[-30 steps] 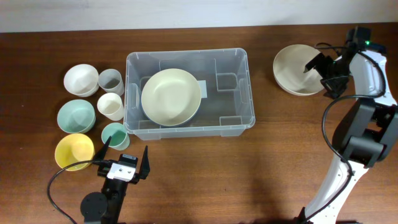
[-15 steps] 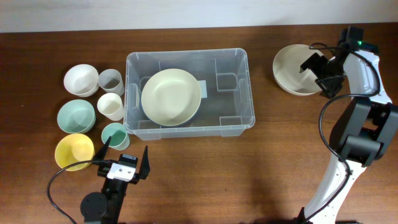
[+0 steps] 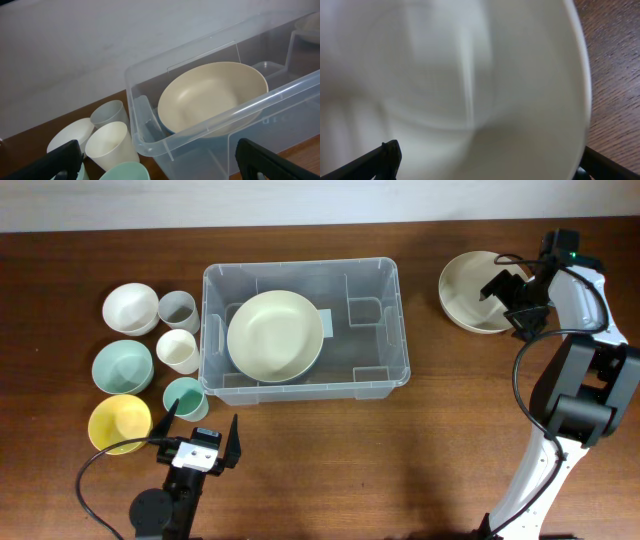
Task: Pack container
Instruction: 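Grasp the cream bowl rim with the right gripper, then carry the cream bowl into the container and lower onto the plates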
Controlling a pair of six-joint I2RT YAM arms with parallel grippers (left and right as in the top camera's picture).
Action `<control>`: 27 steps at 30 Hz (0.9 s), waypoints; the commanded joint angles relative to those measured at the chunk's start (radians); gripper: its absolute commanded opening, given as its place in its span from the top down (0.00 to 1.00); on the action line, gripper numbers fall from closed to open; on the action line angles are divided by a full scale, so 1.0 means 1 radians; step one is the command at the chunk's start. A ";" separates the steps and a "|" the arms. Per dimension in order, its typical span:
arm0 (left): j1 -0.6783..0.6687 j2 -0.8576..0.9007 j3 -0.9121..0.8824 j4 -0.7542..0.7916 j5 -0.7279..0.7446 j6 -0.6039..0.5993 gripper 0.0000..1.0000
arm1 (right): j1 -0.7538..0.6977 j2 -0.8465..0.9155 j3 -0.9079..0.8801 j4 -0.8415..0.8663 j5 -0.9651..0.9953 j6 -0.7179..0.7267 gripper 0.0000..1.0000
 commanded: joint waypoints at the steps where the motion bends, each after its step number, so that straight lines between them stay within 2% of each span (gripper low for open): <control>1: 0.006 -0.006 -0.002 -0.005 0.011 -0.003 0.00 | 0.005 0.017 -0.014 0.006 0.024 0.008 0.00; 13: 0.006 -0.006 -0.002 -0.005 0.011 -0.003 0.00 | 0.004 0.050 -0.014 0.007 0.024 0.008 0.00; 16: 0.006 -0.006 -0.002 -0.005 0.011 -0.003 0.00 | 0.003 0.050 -0.014 0.007 0.024 0.008 0.04; 18: 0.006 -0.006 -0.002 -0.005 0.011 -0.003 0.00 | 0.003 0.051 -0.014 0.007 0.024 0.008 0.12; 22: 0.006 -0.006 -0.002 -0.005 0.011 -0.003 0.00 | 0.003 0.051 -0.018 0.007 0.024 0.008 0.40; 27: 0.006 -0.006 -0.002 -0.005 0.011 -0.003 0.00 | 0.002 0.051 -0.026 0.007 0.025 0.008 0.61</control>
